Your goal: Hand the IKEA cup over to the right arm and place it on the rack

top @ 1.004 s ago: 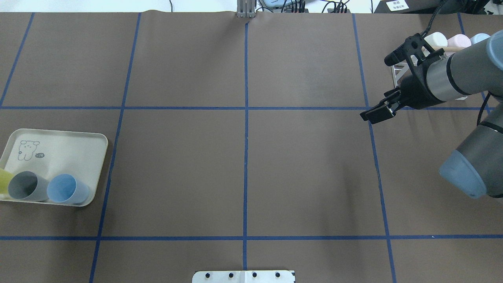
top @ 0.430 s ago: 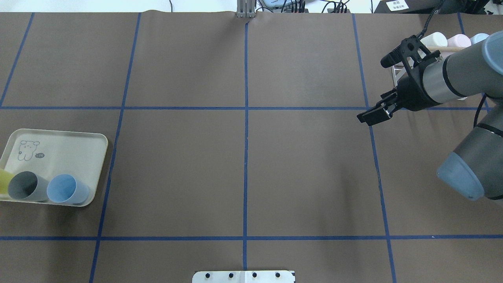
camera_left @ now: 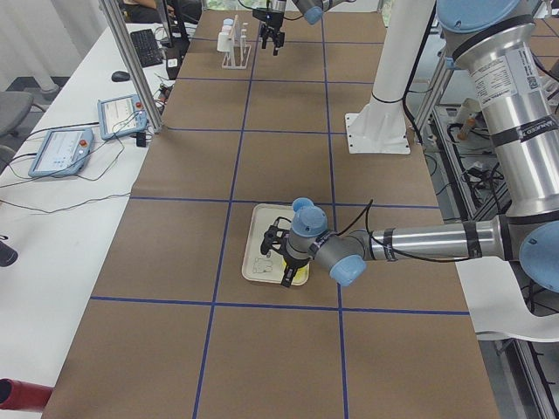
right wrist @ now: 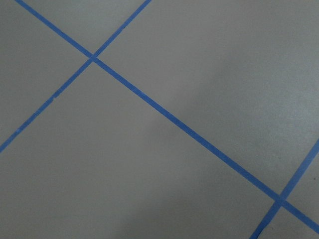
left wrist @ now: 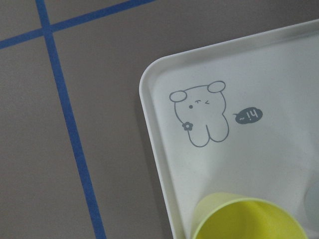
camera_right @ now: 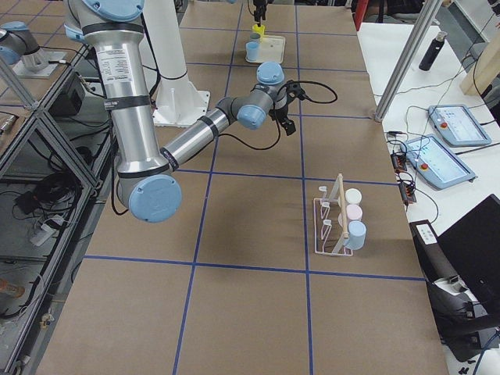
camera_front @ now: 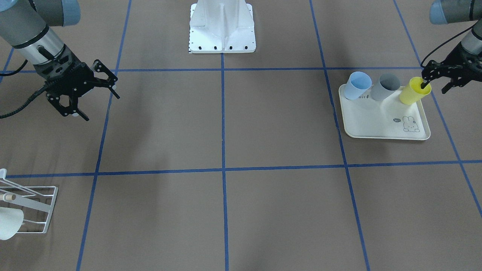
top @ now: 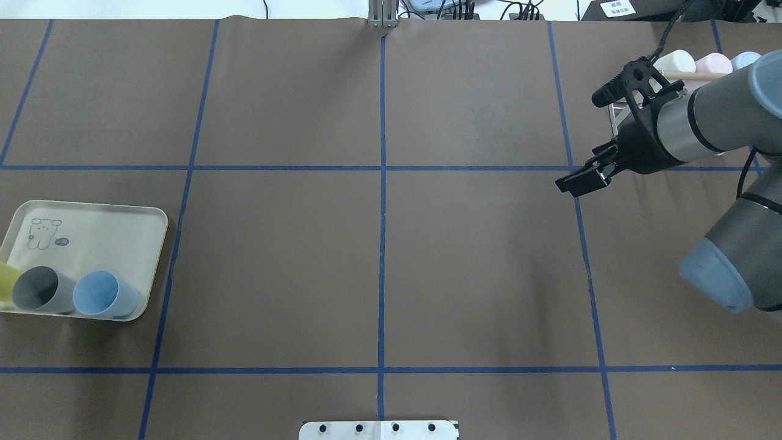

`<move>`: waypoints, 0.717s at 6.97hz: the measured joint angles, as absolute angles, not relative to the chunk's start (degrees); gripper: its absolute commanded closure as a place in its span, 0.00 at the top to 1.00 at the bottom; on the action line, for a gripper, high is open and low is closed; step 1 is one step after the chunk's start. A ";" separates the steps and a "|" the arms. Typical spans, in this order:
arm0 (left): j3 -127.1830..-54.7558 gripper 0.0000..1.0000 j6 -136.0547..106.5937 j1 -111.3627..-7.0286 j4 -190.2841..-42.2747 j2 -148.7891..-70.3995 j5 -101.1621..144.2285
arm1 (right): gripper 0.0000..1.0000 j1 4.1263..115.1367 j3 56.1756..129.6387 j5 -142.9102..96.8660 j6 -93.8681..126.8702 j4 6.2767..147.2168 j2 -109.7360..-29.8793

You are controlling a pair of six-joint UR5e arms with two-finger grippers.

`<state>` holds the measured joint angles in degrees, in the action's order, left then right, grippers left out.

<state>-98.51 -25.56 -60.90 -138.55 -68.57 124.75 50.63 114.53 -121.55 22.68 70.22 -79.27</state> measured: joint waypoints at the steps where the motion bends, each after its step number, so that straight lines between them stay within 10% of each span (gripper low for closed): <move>1: -98.42 0.00 -25.59 -60.80 -138.58 -68.56 125.15 | 0.99 50.63 114.52 -121.55 22.66 70.23 -79.30; 5: -98.71 0.00 -25.58 -61.70 -138.05 -69.36 131.23 | 0.99 50.53 114.33 -121.51 22.15 69.52 -78.79</move>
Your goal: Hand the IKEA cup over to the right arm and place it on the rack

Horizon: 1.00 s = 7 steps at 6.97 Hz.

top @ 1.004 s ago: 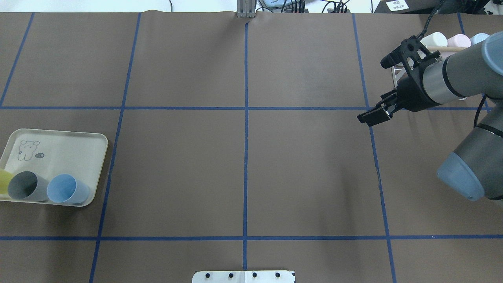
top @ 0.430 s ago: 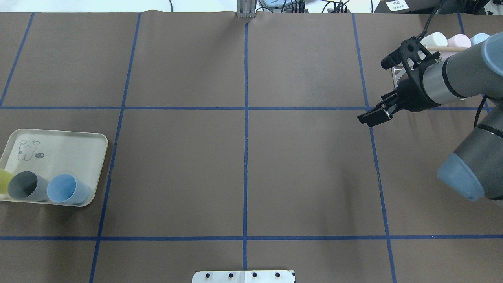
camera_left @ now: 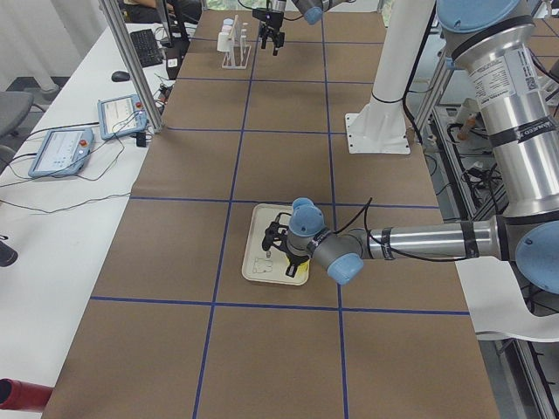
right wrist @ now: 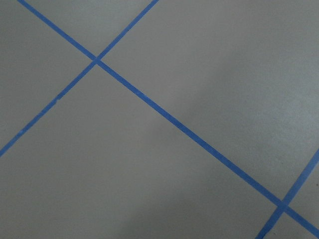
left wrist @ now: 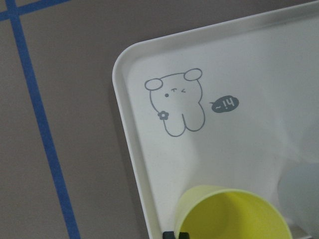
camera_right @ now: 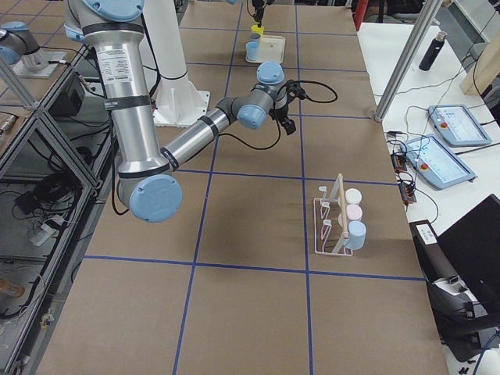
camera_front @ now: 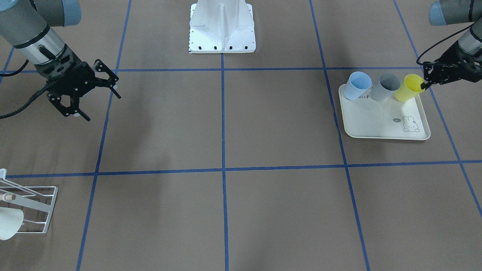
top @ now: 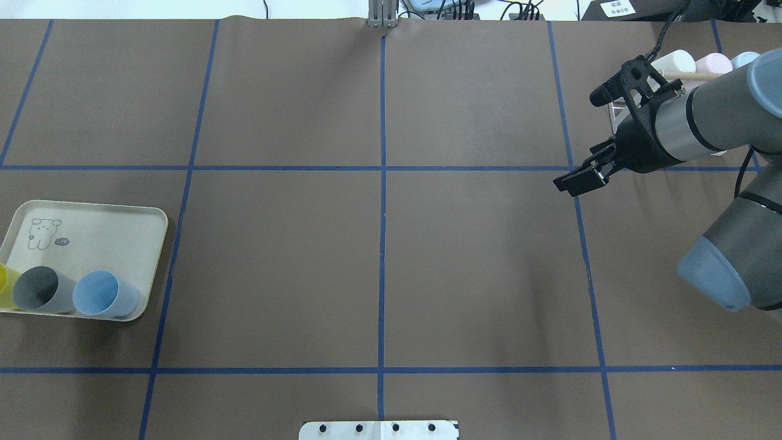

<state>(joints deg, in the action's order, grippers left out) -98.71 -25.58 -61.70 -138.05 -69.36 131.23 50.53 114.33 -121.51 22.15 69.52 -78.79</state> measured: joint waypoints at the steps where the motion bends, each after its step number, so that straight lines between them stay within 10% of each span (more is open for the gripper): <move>1: -99.00 0.00 -25.58 -64.04 -137.85 -69.66 133.06 | 0.99 50.46 114.01 -120.75 22.08 67.37 -78.77; 7: -116.27 0.00 -53.00 -75.37 -121.88 -82.04 146.62 | 0.99 45.13 108.76 -107.22 22.70 43.11 -79.58</move>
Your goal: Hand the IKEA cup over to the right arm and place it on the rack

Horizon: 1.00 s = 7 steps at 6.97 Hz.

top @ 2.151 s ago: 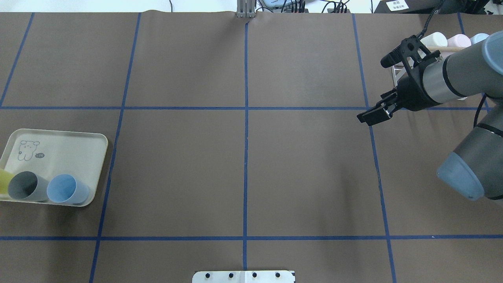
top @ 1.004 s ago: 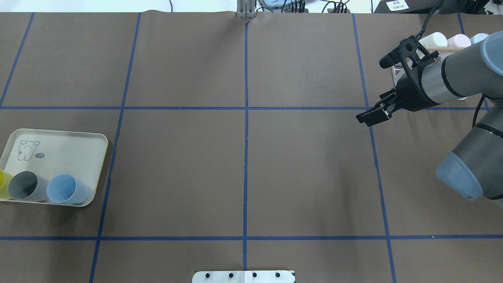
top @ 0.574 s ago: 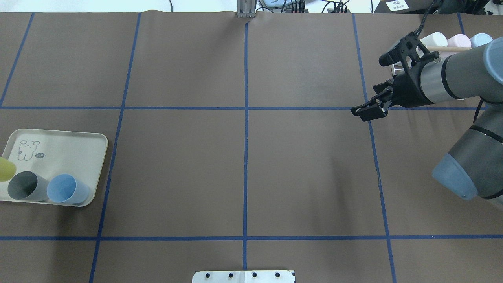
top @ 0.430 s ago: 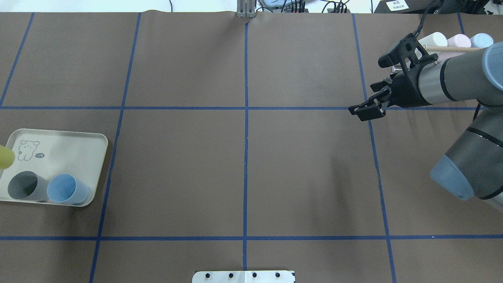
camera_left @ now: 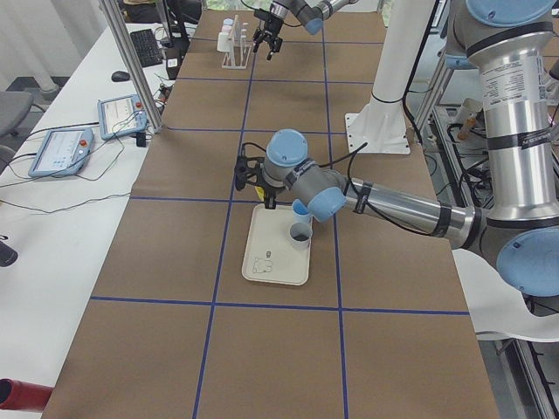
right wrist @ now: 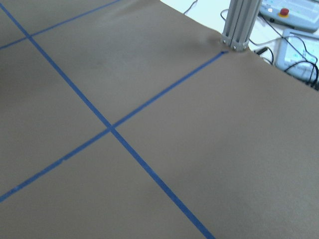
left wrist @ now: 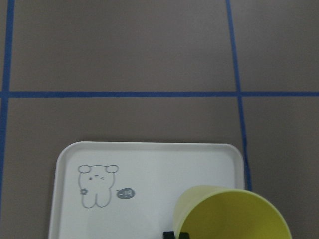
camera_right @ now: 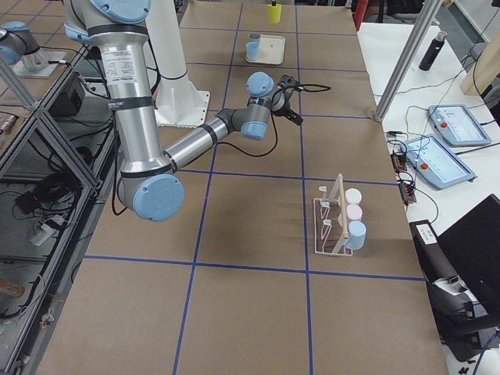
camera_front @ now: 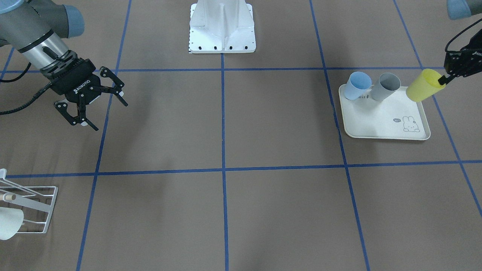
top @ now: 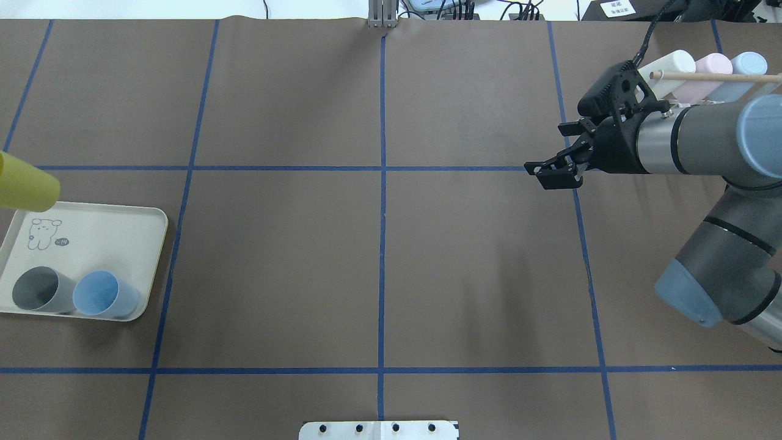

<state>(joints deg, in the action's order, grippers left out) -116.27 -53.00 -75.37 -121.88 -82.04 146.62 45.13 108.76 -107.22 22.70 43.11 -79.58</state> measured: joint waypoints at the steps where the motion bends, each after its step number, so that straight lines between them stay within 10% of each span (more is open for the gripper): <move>1: -116.91 0.00 -60.34 -75.35 -121.72 -86.55 150.29 | 0.98 42.73 108.13 -103.20 22.57 38.66 -79.10; 7: -117.06 0.00 -84.21 -63.88 -122.16 -107.32 156.21 | 0.99 28.29 98.52 -91.35 17.19 9.35 -72.11</move>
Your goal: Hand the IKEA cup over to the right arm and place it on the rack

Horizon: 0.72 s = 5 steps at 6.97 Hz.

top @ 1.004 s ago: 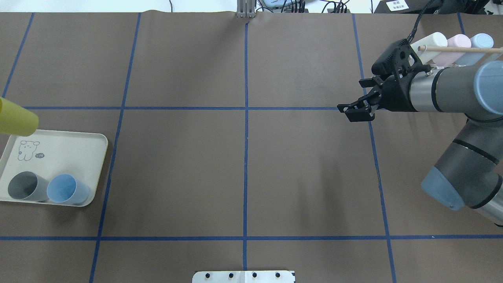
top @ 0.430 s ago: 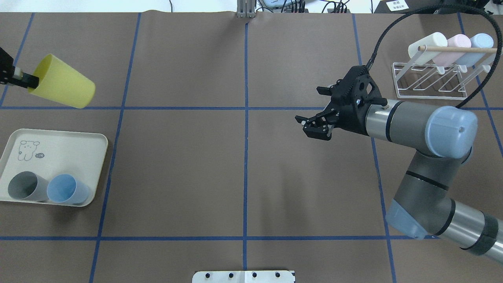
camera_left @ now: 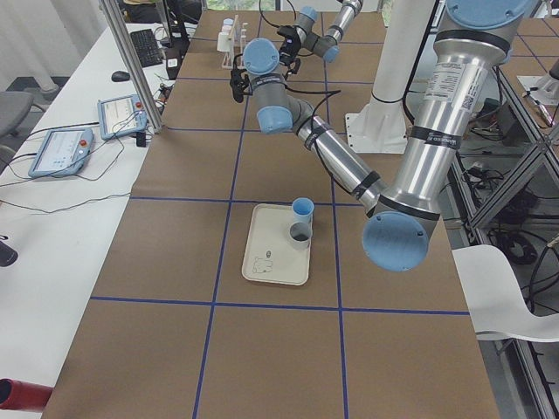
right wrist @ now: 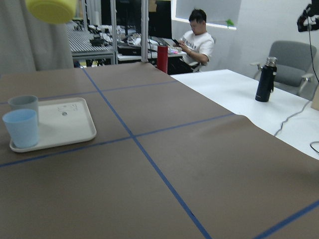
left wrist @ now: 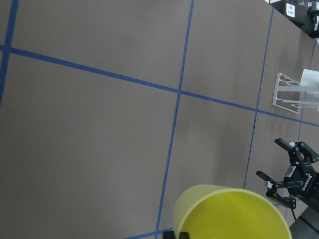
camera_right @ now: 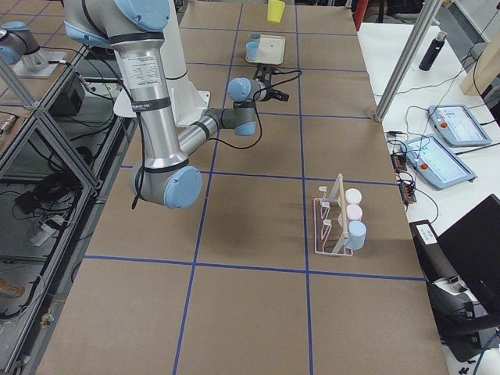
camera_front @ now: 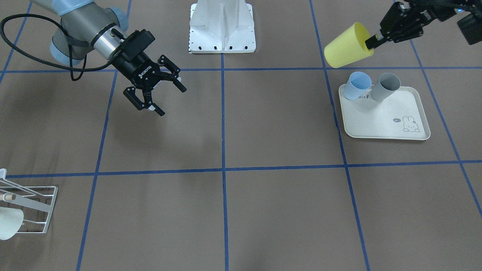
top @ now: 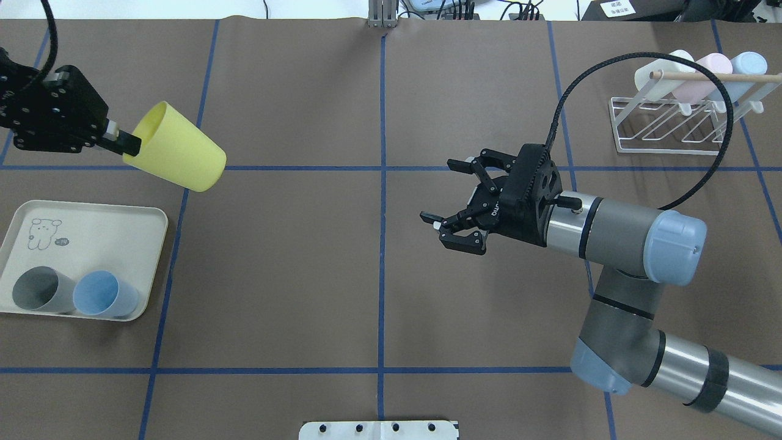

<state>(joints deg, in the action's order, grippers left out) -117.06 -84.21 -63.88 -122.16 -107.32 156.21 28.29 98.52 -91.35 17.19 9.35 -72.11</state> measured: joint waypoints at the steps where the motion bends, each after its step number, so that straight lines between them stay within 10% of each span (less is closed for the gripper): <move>1: -116.92 0.00 -85.04 -61.42 -122.13 -109.69 155.84 | 0.99 27.08 96.44 -91.28 16.00 3.87 -70.06; 5: -116.09 0.00 -91.63 -48.46 -121.74 -118.67 143.93 | 0.98 23.15 94.88 -89.10 11.68 -0.96 -66.01</move>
<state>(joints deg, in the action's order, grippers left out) -116.09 -91.63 -48.46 -121.74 -118.67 143.93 23.15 94.88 -89.10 11.68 -0.96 -66.01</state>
